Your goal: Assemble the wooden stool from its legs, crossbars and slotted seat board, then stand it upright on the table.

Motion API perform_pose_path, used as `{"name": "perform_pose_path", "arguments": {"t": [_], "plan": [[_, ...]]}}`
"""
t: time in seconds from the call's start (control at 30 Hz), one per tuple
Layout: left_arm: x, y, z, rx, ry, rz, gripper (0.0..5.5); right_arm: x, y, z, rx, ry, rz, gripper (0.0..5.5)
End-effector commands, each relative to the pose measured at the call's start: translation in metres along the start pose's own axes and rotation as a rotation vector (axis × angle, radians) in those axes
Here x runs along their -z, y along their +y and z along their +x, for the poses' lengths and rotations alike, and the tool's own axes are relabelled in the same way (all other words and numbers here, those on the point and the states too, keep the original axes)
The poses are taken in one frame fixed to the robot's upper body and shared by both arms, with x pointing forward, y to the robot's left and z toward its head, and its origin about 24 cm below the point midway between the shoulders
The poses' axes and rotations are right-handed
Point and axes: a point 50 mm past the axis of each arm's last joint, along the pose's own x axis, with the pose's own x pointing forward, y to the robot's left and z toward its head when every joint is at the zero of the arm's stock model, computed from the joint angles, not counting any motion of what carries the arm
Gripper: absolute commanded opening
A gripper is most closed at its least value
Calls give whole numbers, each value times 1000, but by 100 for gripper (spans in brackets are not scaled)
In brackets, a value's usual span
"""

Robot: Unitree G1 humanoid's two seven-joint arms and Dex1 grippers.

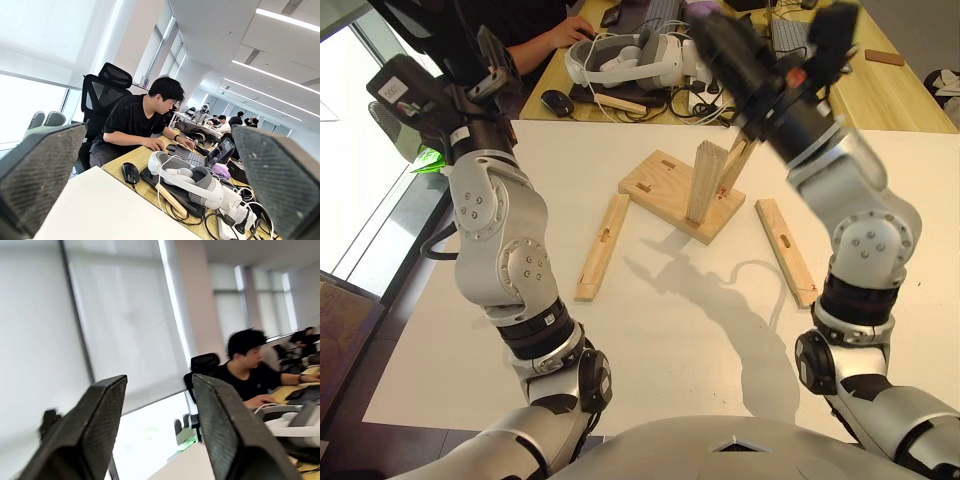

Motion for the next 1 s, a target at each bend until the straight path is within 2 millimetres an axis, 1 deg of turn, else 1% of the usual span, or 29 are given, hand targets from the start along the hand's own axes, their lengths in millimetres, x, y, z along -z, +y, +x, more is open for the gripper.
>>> {"name": "perform_pose_path", "arguments": {"t": [0.03,0.07,0.13,0.17,0.2,0.23,0.27,0.33,0.4,0.47,0.5,0.57,0.6,0.63,0.67,0.7,0.73,0.77,0.8,0.83,0.87,0.9,0.93,0.97,1.0], "plan": [[1,-4,-2,8,-5,10,540,-15,-33,2,169,-99,-4,245],[1,-4,-2,9,-4,10,540,-6,-44,-1,241,-41,-45,245],[2,-5,-2,12,1,11,540,30,-67,-14,374,218,-199,245],[3,-5,-2,16,4,10,540,50,-72,-24,377,341,-244,245],[3,-6,-2,19,7,10,540,67,-73,-33,367,432,-248,245],[3,-6,-2,21,9,11,540,83,-70,-42,332,512,-237,245],[3,-6,-2,22,10,12,540,93,-66,-48,301,560,-230,245],[4,-6,-1,25,14,16,540,110,-50,-55,193,639,-166,245],[5,-6,-1,26,17,18,540,116,-29,-56,76,657,-110,245],[5,-5,-1,19,21,25,540,116,-9,-54,-39,647,-61,245],[6,-5,-1,15,25,31,540,114,-4,-52,-59,635,-62,245],[9,-1,-2,4,43,54,540,95,-3,-37,-30,498,-94,245],[12,3,-4,-8,66,88,540,70,-2,-23,1,342,-99,245],[21,9,-9,-10,120,163,540,38,-3,-8,58,154,-97,245],[27,14,-16,-13,163,211,540,10,-5,0,118,-2,-109,245],[35,22,-26,-21,221,263,540,-22,-12,3,227,-162,-157,245],[40,29,-36,-31,270,297,540,-47,-19,1,332,-279,-204,245],[44,37,-48,-54,321,322,540,-69,-30,-8,447,-362,-279,245],[48,45,-62,-70,378,358,540,-86,-43,-24,580,-409,-371,245],[52,51,-75,-89,432,380,540,-93,-57,-42,704,-409,-452,245],[55,56,-87,-105,475,396,540,-95,-69,-58,809,-384,-518,245],[56,58,-96,-109,507,411,540,-91,-84,-78,919,-321,-562,245],[57,57,-102,-108,528,419,540,-79,-99,-99,1006,-203,-575,245],[58,54,-105,-100,535,426,540,-58,-112,-117,1054,-39,-568,245],[59,51,-105,-93,536,429,540,-40,-120,-132,1078,95,-542,245]]}}
